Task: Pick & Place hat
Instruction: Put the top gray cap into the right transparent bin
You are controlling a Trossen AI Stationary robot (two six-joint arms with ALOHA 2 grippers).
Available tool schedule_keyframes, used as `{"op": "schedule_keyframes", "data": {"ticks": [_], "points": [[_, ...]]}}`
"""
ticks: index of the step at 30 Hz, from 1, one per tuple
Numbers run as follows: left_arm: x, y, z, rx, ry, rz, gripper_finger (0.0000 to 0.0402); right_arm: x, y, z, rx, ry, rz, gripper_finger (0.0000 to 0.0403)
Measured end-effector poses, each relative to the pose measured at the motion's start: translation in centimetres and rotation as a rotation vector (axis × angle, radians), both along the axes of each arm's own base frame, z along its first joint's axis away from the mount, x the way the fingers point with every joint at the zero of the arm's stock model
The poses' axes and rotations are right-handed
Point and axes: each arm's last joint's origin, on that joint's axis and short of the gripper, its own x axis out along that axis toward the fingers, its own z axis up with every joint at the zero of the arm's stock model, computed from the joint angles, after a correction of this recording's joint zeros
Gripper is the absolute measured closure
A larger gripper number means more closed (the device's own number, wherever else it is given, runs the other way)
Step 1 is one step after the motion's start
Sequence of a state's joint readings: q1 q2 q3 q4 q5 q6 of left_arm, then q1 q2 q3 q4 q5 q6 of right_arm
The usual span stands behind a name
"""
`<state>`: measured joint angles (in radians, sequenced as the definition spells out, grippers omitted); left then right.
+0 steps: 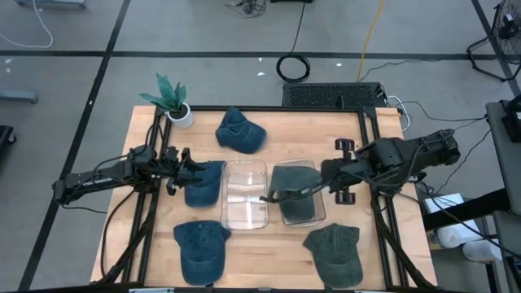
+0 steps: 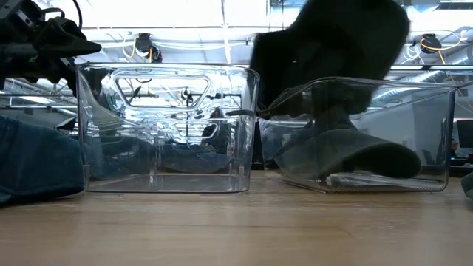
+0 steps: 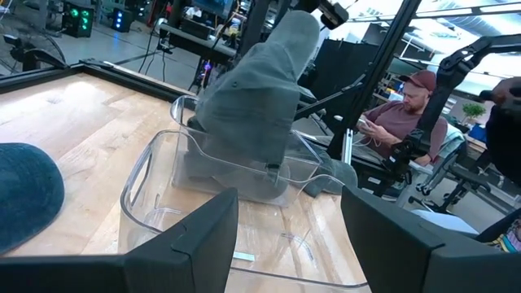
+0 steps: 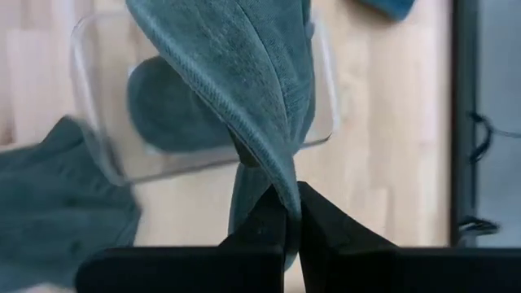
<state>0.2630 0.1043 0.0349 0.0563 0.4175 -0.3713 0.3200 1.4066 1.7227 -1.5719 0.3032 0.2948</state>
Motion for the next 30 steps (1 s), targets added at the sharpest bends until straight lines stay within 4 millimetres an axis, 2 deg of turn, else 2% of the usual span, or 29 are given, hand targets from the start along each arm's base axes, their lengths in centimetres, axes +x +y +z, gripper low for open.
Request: {"op": "schedule_keyframes", "data": {"ticks": [4,8,13,20,27,30], "points": [[0.0,0.0,0.0,0.000,0.000,0.000,0.0174,-1.9,-0.6,0.4,0.025,-0.033,-0.010,0.0403],[0.0,0.0,0.0,0.000,0.000,0.000,0.0174,-3.8,-1.5,1.6,-0.061,-0.125,-0.035,0.0403],[0.0,0.0,0.0,0.000,0.000,0.000,0.0174,-4.7,-2.1,2.2,-0.110,-0.177,-0.054,0.0403],[0.0,0.0,0.0,0.000,0.000,0.000,0.0174,-3.1,-1.3,0.9,-0.075,-0.097,-0.035,0.0403],[0.0,0.0,0.0,0.000,0.000,0.000,0.0174,-0.5,-0.3,-3.6,-0.065,0.075,-0.019,0.0403],[0.0,0.0,0.0,0.000,0.000,0.000,0.0174,0.5,0.3,-5.0,-0.032,0.121,-0.002,0.0403]]}}
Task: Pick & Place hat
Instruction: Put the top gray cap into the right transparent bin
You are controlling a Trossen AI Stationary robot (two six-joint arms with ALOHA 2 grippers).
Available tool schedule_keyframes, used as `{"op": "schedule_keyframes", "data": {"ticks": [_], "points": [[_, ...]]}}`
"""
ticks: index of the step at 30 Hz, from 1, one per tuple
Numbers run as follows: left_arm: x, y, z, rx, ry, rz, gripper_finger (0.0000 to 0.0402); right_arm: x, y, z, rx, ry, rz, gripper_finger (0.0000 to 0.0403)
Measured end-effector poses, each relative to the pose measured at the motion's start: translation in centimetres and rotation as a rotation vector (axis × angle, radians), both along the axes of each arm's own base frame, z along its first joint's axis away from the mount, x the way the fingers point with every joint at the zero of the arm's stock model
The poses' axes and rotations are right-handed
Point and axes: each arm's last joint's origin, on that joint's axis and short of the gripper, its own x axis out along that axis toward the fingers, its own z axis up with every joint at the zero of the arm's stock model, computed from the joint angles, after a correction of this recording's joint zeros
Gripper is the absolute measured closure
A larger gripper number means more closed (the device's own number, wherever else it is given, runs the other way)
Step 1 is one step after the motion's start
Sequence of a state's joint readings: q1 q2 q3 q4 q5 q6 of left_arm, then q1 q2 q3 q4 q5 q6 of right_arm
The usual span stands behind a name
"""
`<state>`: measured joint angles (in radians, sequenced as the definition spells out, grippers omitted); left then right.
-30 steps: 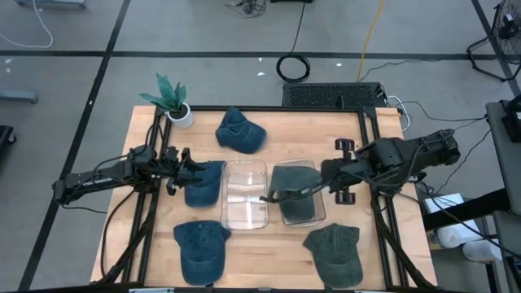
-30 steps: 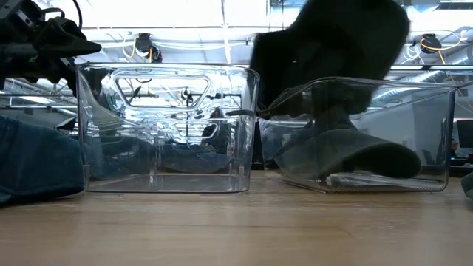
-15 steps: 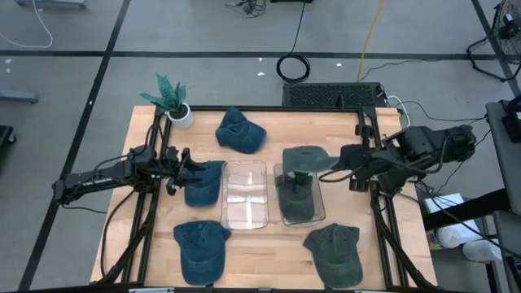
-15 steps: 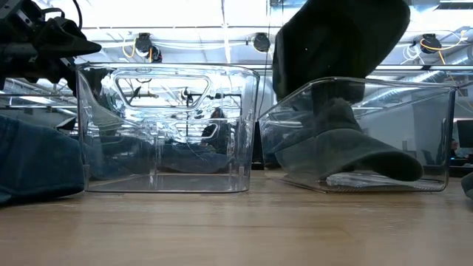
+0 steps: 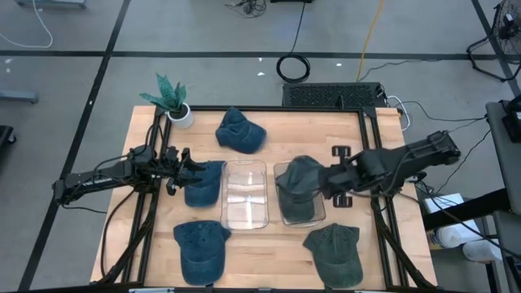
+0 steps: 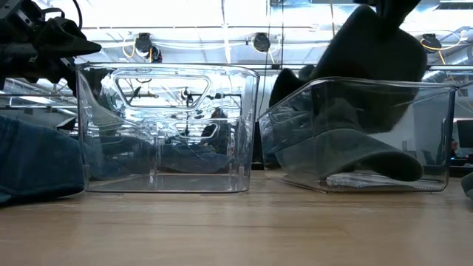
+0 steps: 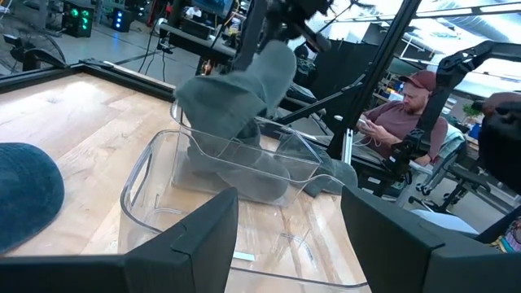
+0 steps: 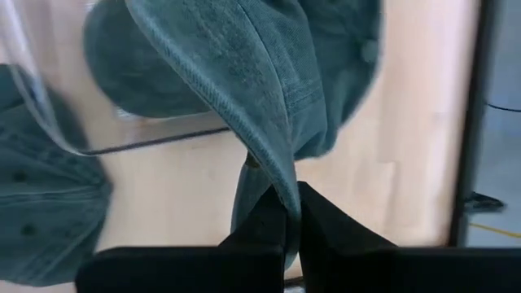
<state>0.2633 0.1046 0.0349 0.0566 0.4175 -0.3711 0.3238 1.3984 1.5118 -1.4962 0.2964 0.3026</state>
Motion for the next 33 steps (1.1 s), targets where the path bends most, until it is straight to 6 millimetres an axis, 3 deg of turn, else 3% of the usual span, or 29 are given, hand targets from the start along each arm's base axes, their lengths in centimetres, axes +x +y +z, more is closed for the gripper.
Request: {"op": "schedule_keyframes", "data": {"ticks": [5,17,26,33], "points": [[0.0,0.0,0.0,0.000,0.000,0.000,0.0174,0.7,0.8,-0.6,0.001,0.034,0.036,0.0403],[0.0,0.0,0.0,0.000,0.000,0.000,0.0174,1.4,1.1,2.2,0.043,-0.109,0.074,0.0392],[0.0,0.0,0.0,0.000,0.000,0.000,0.0174,2.1,1.5,2.4,0.099,-0.164,0.152,0.0394],[0.0,0.0,0.0,0.000,0.000,0.000,0.0174,1.3,1.2,3.2,0.096,-0.198,0.165,0.0399]]}}
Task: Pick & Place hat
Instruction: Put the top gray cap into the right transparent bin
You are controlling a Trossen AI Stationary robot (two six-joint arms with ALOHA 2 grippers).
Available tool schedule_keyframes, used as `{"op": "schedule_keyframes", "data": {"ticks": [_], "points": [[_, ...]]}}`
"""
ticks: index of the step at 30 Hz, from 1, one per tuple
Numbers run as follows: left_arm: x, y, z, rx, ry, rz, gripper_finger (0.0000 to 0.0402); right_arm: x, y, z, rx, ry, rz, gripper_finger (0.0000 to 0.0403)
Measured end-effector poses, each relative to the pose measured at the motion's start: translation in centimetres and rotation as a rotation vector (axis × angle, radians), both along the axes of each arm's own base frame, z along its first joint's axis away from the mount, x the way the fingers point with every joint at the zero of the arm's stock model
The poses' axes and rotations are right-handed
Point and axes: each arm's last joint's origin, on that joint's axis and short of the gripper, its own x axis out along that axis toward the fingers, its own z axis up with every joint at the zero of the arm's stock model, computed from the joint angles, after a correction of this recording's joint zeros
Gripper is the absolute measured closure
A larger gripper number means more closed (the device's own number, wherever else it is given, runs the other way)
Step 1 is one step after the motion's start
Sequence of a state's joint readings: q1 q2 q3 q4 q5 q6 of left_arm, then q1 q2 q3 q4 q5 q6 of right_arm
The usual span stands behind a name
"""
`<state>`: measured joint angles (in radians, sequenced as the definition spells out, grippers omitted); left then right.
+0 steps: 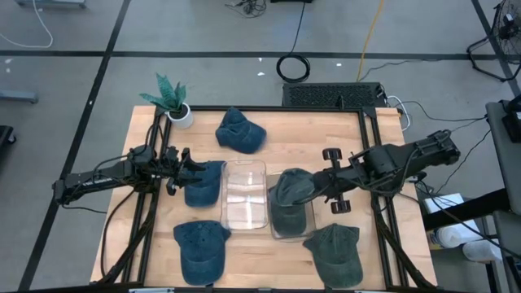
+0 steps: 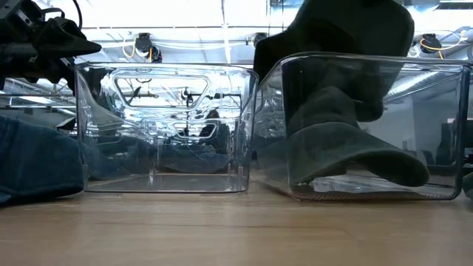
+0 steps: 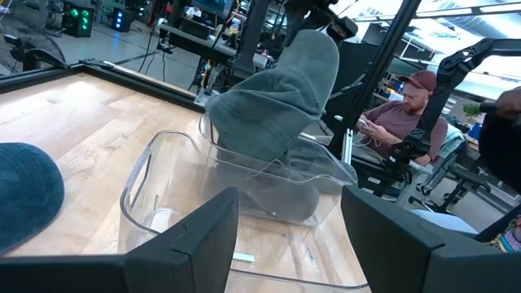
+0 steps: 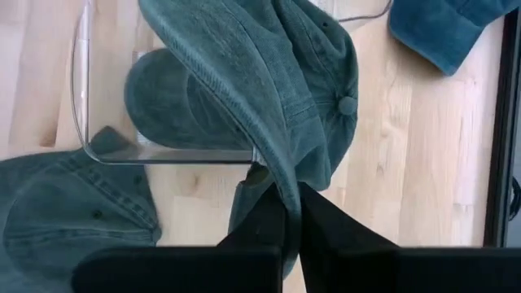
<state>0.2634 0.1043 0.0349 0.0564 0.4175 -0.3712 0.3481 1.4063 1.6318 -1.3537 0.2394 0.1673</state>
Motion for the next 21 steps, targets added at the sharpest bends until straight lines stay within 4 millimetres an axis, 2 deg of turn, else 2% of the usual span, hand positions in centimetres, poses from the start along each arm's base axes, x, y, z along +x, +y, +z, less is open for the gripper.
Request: {"op": "schedule_keyframes", "data": {"ticks": [9,12,21], "points": [[0.0,0.0,0.0,0.000,0.000,0.000,0.0174,-0.1,0.0,1.7,0.067,-0.182,0.014,0.0394],[0.0,0.0,0.0,0.000,0.000,0.000,0.0174,-0.1,0.1,1.8,0.092,-0.186,0.039,0.0399],[0.0,0.0,0.0,0.000,0.000,0.000,0.0174,0.5,0.4,-0.6,0.075,-0.070,0.042,0.0400]]}}
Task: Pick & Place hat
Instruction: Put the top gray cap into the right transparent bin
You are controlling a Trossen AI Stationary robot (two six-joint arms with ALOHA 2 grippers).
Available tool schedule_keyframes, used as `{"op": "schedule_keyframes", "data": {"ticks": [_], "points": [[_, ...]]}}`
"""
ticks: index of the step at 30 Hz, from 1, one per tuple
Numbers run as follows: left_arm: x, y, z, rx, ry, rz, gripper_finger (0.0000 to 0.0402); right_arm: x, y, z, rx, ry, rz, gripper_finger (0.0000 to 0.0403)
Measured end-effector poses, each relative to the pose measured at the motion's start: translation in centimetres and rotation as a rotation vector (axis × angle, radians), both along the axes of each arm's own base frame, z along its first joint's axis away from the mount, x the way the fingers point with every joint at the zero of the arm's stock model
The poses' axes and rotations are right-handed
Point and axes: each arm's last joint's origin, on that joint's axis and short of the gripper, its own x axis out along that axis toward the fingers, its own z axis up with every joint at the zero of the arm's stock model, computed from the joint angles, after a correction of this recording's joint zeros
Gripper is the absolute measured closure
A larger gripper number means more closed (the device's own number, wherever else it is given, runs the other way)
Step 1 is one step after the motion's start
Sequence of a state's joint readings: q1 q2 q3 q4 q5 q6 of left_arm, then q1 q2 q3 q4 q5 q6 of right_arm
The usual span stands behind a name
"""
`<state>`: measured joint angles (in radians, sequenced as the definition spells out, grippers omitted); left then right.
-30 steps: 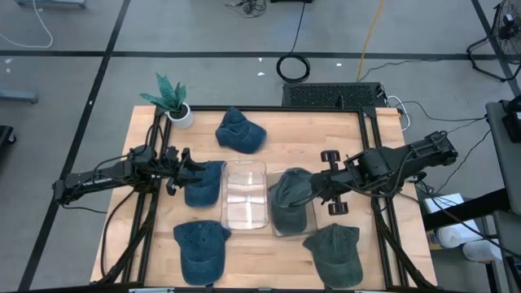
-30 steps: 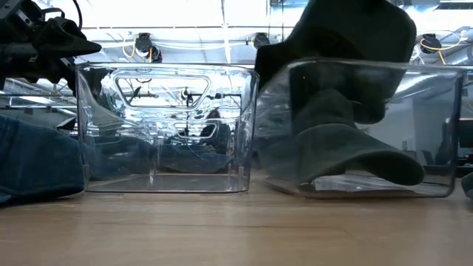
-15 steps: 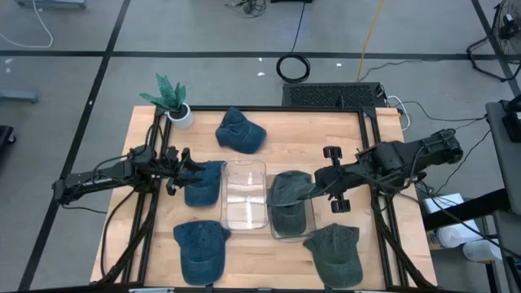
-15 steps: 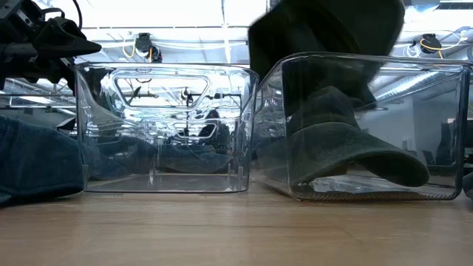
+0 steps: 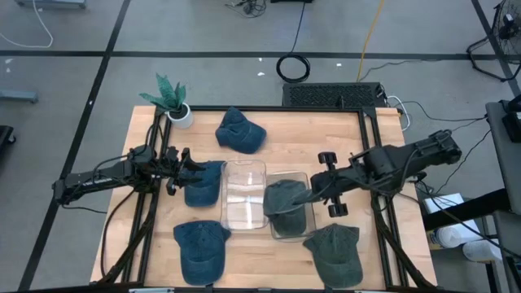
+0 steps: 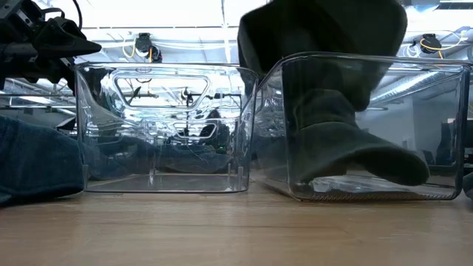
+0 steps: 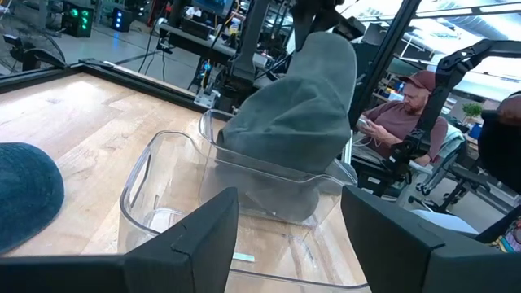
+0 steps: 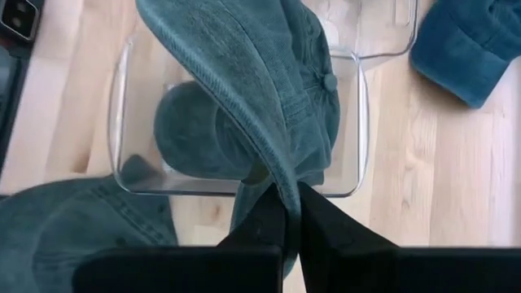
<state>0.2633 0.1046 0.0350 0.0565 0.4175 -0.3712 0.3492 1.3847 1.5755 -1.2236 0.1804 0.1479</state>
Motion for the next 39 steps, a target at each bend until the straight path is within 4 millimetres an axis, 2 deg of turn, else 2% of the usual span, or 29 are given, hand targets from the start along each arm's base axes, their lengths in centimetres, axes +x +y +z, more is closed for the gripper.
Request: {"op": "schedule_keyframes", "data": {"ticks": [4,8,12,17,23,29,35,39], "points": [[0.0,0.0,0.0,0.000,0.000,0.000,0.0174,0.3,0.1,-1.4,-0.005,0.020,-0.005,0.0390],[0.0,0.0,0.0,0.000,0.000,0.000,0.0174,0.3,0.3,-2.4,0.056,0.054,-0.037,0.0354],[0.0,0.0,0.0,0.000,0.000,0.000,0.0174,0.7,0.8,-3.3,0.228,0.085,-0.050,0.0299],[0.0,0.0,0.0,0.000,0.000,0.000,0.0174,1.2,1.8,-3.9,0.476,0.116,0.040,0.0236],[0.0,0.0,0.0,0.000,0.000,0.000,0.0174,1.7,2.5,-3.8,0.649,0.108,0.141,0.0197],[0.0,0.0,0.0,0.000,0.000,0.000,0.0174,2.0,2.5,-4.5,0.613,0.062,0.188,0.0186],[0.0,0.0,0.0,0.000,0.000,0.000,0.0174,2.7,1.5,-4.6,0.428,-0.049,0.161,0.0191],[0.0,0.0,0.0,0.000,0.000,0.000,0.0174,2.4,1.5,-4.9,0.379,-0.028,0.206,0.0190]]}}
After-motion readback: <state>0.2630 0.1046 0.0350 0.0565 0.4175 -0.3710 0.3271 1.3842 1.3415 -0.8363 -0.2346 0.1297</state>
